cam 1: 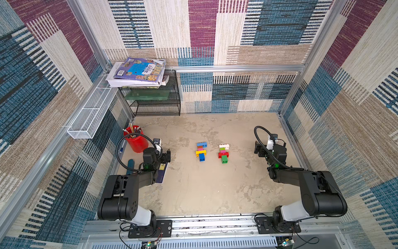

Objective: Assemble the letter f with lego
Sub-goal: Reset both arms

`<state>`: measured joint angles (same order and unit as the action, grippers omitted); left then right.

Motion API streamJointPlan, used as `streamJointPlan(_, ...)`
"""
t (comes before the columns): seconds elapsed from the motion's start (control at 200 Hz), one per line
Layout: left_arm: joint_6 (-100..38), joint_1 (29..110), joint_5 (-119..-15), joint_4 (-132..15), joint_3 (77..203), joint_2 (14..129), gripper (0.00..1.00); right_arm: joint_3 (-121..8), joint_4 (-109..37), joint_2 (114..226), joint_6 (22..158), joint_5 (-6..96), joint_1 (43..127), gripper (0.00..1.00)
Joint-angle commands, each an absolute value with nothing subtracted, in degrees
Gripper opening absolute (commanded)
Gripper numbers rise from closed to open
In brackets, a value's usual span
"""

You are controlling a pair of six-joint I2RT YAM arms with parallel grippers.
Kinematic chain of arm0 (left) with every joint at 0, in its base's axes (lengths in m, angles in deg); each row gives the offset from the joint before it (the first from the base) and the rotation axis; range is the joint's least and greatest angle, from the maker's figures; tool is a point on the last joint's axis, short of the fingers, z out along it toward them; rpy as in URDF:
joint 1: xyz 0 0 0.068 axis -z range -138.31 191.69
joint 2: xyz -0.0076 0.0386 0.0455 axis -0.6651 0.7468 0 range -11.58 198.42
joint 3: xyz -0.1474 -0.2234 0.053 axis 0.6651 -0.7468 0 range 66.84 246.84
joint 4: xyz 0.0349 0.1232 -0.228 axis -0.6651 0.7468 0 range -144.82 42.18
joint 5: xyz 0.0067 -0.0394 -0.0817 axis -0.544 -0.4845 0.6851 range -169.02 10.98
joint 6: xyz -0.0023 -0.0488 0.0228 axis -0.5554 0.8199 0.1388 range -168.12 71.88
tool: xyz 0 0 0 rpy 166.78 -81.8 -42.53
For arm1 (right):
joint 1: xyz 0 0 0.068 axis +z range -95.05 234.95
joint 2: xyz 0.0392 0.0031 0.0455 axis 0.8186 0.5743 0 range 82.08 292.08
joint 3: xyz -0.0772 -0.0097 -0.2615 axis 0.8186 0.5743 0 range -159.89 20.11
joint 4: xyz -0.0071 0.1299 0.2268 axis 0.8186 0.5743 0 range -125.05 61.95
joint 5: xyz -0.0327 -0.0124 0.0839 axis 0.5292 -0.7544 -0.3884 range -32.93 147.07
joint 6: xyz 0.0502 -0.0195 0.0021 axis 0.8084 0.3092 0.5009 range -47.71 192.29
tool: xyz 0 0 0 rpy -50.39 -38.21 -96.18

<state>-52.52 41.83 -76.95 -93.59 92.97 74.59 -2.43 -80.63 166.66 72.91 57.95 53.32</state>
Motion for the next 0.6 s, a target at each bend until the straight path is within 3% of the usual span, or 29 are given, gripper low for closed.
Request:
streamJointPlan(0.0, -51.5, 41.7, -76.6, -93.5, 93.5, 74.8, 0.99, 1.4, -90.6, 165.9, 72.4, 56.6, 53.4, 0.95)
streamJointPlan(0.06, -50.9, 41.6, -77.2, -92.8, 93.9, 74.9, 0.99, 4.7, -98.6, 167.2, 71.4, 56.6, 53.6, 0.95)
streamJointPlan(0.115, -50.8, 41.5, -77.0, -92.8, 94.0, 74.9, 0.99, 2.7, -92.9, 166.4, 72.4, 57.0, 53.5, 0.95)
streamJointPlan(0.596, -50.6, 41.2, -76.4, -92.4, 94.2, 75.0, 0.99, 3.1, -94.3, 166.6, 72.7, 57.3, 53.5, 0.95)
